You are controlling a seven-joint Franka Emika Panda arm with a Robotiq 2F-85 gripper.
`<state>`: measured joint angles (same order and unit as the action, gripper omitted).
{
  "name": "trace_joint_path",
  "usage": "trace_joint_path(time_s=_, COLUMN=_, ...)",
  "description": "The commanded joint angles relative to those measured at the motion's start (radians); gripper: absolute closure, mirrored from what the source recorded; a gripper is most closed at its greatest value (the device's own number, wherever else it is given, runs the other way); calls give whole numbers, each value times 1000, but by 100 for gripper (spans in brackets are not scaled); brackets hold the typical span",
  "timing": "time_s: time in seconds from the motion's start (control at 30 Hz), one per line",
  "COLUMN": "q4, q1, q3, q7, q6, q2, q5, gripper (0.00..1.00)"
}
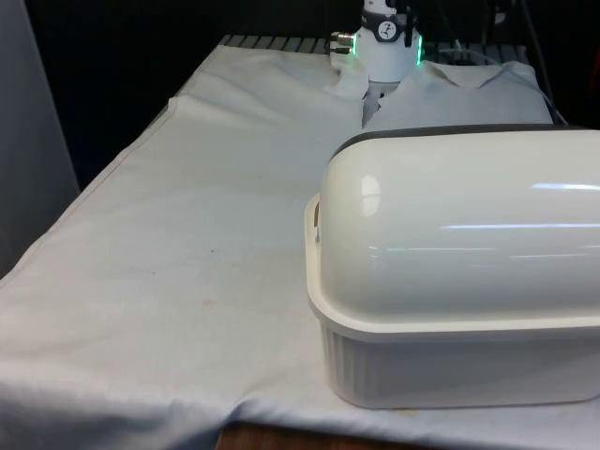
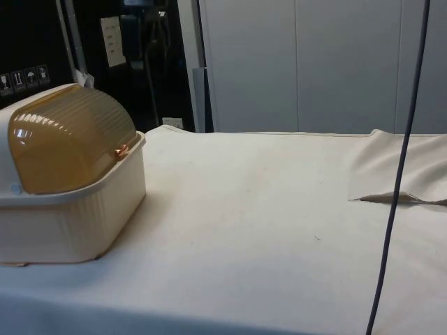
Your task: Open the lid, then close it.
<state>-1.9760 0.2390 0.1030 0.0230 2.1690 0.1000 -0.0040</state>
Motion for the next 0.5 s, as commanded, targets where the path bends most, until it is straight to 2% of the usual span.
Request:
trace_joint_path(time_s=0.0, q4=-7, q1=0, q3=-1, q7=0, q6=12, q2=1, q5=0, gripper=0)
trace_joint_path(time_s=0.13, q4=-35, q1=4, q3=-7, q7=12, q6=77, q2=11, q5=-5, gripper=0)
trace_joint_path(time_s=0.23, q4=-45, q1=4, q3=-9, q7=14, q6=105, q2=16, q5=-6, gripper=0)
trace_joint_path(time_s=0.27, q4=-42, q1=2, q3=-10, q7=5, q6=94, q2=17, q5=0, gripper=0)
trace_joint_path(time_s=0.33, q4=-54, q1=5, q3=-11, q7=18, q6=134, q2=22, q5=-9, gripper=0)
trace_joint_path(time_s=0.47, q4=-66, q1=6, q3=-14, q7=21, q6=172, q2=32, q5=-12, gripper=0)
